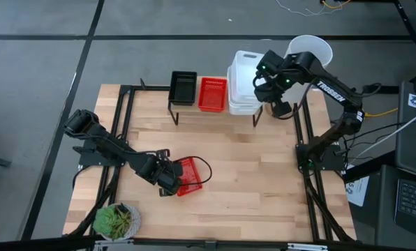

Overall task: Stack baskets on shelf by color
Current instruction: Stack the white bin on top of the white bin on the shelf

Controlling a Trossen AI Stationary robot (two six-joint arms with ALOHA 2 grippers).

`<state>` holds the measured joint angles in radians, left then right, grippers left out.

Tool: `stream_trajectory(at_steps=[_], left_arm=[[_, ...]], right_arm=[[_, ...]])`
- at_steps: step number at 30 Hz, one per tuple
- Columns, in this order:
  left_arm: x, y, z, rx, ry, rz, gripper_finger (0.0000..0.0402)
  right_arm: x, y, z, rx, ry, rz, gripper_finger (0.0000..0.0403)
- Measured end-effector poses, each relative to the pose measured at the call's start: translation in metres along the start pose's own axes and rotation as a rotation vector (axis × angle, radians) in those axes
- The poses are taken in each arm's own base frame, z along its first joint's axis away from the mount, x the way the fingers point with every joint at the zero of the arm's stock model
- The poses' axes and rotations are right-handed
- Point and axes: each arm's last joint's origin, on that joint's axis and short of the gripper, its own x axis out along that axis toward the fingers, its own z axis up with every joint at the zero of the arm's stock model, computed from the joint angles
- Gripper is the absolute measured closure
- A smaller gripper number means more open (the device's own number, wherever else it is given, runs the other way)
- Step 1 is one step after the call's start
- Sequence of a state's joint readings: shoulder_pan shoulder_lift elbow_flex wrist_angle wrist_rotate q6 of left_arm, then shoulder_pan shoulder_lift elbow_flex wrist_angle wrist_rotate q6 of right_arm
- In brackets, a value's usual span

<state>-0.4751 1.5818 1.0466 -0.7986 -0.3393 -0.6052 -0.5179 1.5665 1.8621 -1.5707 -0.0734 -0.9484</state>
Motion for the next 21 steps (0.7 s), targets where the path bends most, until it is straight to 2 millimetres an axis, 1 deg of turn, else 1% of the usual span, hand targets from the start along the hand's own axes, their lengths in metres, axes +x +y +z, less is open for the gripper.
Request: stream_trajectory(at_steps=[5,12,21], left_arm=[[0.0000,0.0000,0.0000,0.013,0.000,0.000,0.0316],[0.0000,0.0000,0.0000,0.013,0.000,0.000,0.0316],[0.0000,0.0000,0.0000,0.013,0.000,0.000,0.0316]], right_arm=[[0.0008,0.0001,0.0001,0.000,-0.001,0.000,0.0401],[-0.0007,-0.0013,0.0013,0.046,-0.014,-0.018,0.0368],[-0.0007,-0.0019,0.0016,0.024,-0.016,-0.025,0.0352]])
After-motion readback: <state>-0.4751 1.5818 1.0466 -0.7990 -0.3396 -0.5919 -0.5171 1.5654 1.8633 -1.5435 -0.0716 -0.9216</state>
